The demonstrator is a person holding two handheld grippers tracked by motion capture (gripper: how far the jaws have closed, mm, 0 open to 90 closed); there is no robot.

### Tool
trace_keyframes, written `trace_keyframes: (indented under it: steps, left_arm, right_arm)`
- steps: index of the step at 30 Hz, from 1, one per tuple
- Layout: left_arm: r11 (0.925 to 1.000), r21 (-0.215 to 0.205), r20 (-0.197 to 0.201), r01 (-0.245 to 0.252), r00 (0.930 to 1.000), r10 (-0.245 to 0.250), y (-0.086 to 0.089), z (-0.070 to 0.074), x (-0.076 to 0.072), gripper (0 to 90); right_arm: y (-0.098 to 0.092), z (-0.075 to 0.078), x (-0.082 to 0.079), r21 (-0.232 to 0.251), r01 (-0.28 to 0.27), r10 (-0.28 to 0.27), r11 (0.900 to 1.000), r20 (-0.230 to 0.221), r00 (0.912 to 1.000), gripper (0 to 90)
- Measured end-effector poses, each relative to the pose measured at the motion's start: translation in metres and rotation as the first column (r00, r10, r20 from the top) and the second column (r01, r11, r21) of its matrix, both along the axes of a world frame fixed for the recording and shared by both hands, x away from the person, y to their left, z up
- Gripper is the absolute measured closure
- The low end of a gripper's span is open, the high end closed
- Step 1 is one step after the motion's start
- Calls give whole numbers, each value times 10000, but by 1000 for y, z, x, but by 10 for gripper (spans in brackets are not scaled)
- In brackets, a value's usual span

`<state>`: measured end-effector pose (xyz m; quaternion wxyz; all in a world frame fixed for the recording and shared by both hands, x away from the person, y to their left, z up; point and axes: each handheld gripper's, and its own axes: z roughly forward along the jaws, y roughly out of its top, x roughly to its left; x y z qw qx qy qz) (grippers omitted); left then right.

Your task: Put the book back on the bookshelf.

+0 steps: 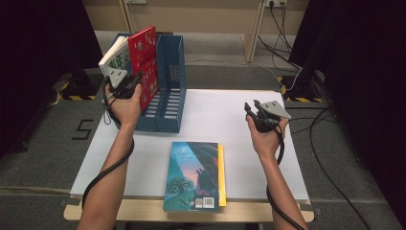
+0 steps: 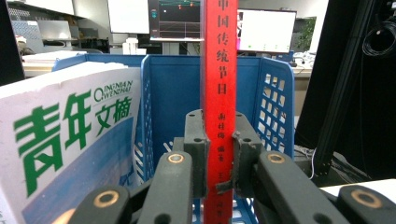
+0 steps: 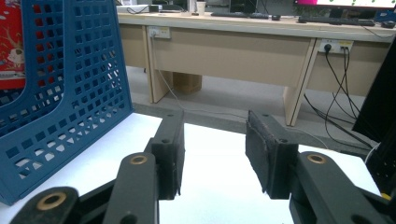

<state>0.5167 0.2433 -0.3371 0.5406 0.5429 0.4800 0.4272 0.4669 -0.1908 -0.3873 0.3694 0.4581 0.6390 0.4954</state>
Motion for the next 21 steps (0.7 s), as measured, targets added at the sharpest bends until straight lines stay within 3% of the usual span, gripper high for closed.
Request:
trace_keyframes:
  steps: [21]
  left_arm:
    - [9991,290,-446,-299,9985,312,-6,-18,18,796]
  right_arm:
    - [0,-6,-1,18,3,-2,10000,-208,9998,582]
